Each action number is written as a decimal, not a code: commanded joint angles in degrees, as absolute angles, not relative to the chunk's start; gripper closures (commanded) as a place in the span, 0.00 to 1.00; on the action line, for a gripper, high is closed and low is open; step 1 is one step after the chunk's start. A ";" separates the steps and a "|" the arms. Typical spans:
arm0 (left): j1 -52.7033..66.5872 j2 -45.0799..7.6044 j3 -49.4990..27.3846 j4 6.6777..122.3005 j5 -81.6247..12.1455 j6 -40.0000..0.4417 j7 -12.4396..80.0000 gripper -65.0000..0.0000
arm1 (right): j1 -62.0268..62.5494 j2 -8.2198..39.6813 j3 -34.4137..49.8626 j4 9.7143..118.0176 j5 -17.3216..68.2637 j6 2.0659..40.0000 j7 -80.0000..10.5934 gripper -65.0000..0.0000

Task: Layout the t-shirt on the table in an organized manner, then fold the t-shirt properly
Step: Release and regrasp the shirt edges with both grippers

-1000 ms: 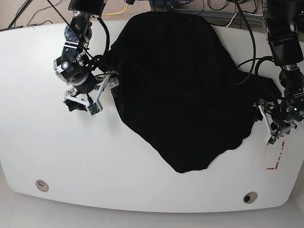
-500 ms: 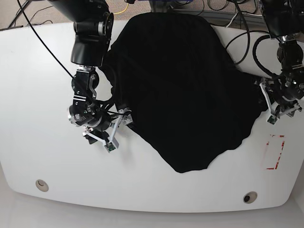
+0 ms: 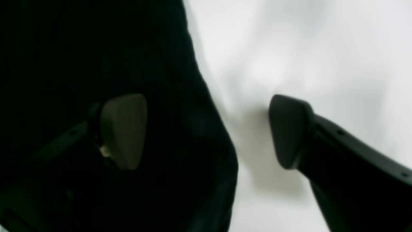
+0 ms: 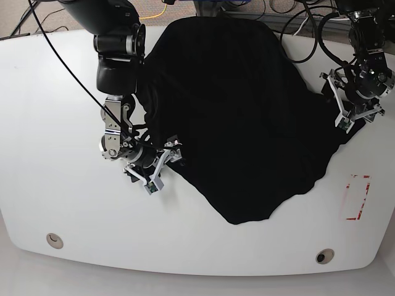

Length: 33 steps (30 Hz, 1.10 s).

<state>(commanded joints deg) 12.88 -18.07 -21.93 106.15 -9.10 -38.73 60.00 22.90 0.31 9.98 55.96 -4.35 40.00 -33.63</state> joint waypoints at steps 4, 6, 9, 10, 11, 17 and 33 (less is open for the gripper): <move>13.14 -16.48 -21.93 106.15 -9.10 -38.73 60.00 0.31 | 22.81 0.22 9.98 55.96 -4.35 40.00 -33.63 0.62; 13.23 -15.78 -21.93 106.07 -9.01 -38.73 60.00 0.31 | 22.73 0.13 9.98 55.96 -4.35 40.00 -33.71 0.81; 13.32 -15.25 -21.76 106.07 -9.01 -38.73 60.00 0.31 | 21.85 0.04 9.89 56.13 -4.35 40.00 -33.89 1.00; 13.67 -15.08 -21.76 106.07 -9.01 -38.73 60.00 0.31 | 21.67 0.04 9.89 56.48 -4.35 40.00 -33.89 1.00; 13.93 -14.73 -21.67 106.07 -9.01 -38.73 60.00 0.31 | 21.49 0.04 9.89 57.27 -4.35 40.00 -33.89 0.98; 15.60 -12.35 -21.49 105.98 -9.01 -38.73 60.09 0.31 | 17.98 0.04 9.80 62.90 -4.35 40.00 -35.21 0.97; 17.27 -5.32 -19.56 105.80 -9.10 -40.00 60.09 0.31 | 16.75 -0.04 9.80 65.54 -4.35 40.00 -37.23 0.97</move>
<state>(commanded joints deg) 17.27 -5.32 -19.56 105.80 -9.10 -40.00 60.09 16.75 -0.04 9.80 65.54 -4.35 40.00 -37.23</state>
